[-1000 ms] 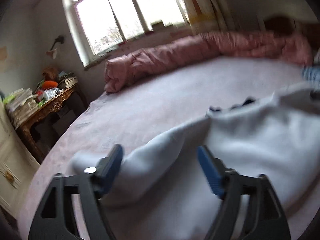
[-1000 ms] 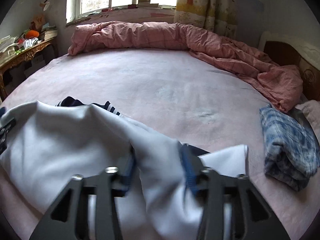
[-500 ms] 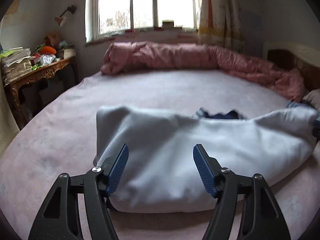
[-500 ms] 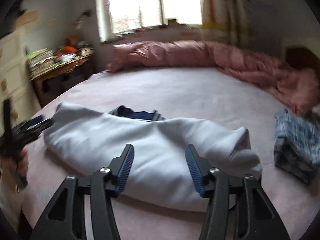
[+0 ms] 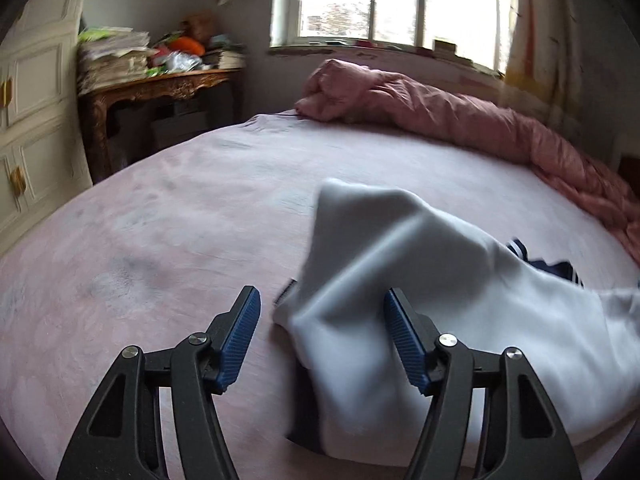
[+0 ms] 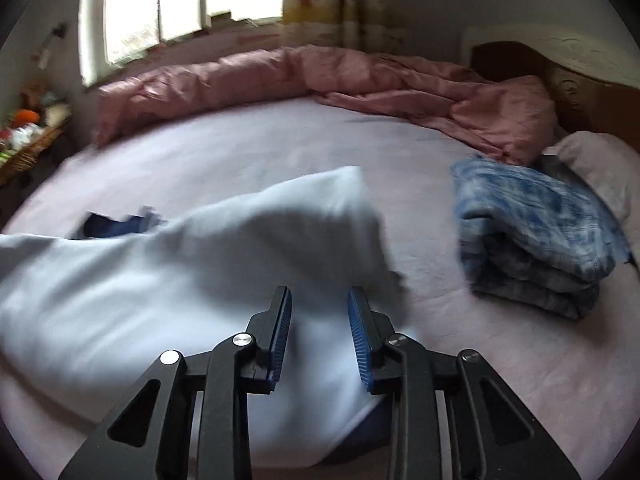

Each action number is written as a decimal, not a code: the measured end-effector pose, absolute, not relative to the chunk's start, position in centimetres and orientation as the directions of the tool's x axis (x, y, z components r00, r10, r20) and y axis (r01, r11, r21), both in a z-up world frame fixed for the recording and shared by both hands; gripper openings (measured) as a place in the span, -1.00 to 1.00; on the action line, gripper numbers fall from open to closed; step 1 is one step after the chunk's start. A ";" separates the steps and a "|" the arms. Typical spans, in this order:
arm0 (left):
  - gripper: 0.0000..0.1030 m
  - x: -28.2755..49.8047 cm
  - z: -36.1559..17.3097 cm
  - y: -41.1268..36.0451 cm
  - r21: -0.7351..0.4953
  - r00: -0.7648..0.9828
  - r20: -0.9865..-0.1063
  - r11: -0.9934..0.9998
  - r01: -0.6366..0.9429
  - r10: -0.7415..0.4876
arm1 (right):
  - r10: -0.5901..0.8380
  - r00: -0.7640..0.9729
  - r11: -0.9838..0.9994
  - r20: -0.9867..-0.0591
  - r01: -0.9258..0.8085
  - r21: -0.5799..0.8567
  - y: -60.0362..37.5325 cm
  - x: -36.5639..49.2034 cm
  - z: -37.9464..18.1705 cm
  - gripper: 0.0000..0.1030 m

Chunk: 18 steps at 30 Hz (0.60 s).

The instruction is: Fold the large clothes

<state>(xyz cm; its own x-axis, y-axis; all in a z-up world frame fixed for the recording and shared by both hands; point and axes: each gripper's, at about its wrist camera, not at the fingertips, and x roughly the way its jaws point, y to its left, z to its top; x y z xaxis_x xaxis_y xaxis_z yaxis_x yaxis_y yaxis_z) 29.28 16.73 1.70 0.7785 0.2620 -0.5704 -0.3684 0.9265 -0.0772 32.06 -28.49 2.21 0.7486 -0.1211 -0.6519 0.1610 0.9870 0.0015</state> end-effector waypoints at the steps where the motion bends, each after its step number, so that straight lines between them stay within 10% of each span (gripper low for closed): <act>1: 0.26 29.3 1.7 17.3 -0.095 0.781 -0.575 0.928 -0.360 0.245 | -0.146 0.741 0.983 -0.655 0.183 -0.012 -29.1 32.4 1.8 -0.40; 8: 0.66 31.3 1.0 18.9 -0.150 0.766 -0.623 0.937 -0.316 0.159 | -0.052 0.769 0.959 -0.637 0.217 0.184 -32.7 32.0 2.7 -0.36; 11: 0.74 32.3 1.9 19.9 -0.155 0.792 -0.580 0.929 -0.335 0.189 | -0.007 0.766 0.957 -0.642 0.193 0.219 -33.1 32.0 2.5 0.15; 14: 0.74 33.4 1.6 21.1 -0.214 0.792 -0.603 0.938 -0.271 0.092 | 0.010 0.742 0.960 -0.670 0.181 0.214 -33.0 32.4 1.8 0.18; 15: 0.59 33.5 1.2 21.3 -0.224 0.782 -0.616 0.932 -0.284 0.090 | 0.030 0.726 0.960 -0.687 0.170 0.222 -33.1 32.8 1.3 0.18; 17: -0.69 33.6 0.6 20.8 -0.201 0.777 -0.621 0.938 -0.283 0.102 | 0.041 0.704 0.957 -0.709 0.177 0.231 -33.3 33.6 0.5 0.21; 18: -0.93 33.7 0.5 19.9 -0.157 0.771 -0.627 0.952 -0.262 0.109 | 0.028 0.692 0.954 -0.721 0.197 0.226 -33.4 33.9 0.1 0.33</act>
<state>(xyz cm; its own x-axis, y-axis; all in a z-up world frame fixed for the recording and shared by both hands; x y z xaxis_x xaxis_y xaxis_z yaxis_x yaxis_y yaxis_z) 33.68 19.88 0.52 0.7714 0.1087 -0.6270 -0.2620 0.9521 -0.1574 33.94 -33.39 0.15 0.6924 0.0281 -0.7210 0.1970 0.9539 0.2263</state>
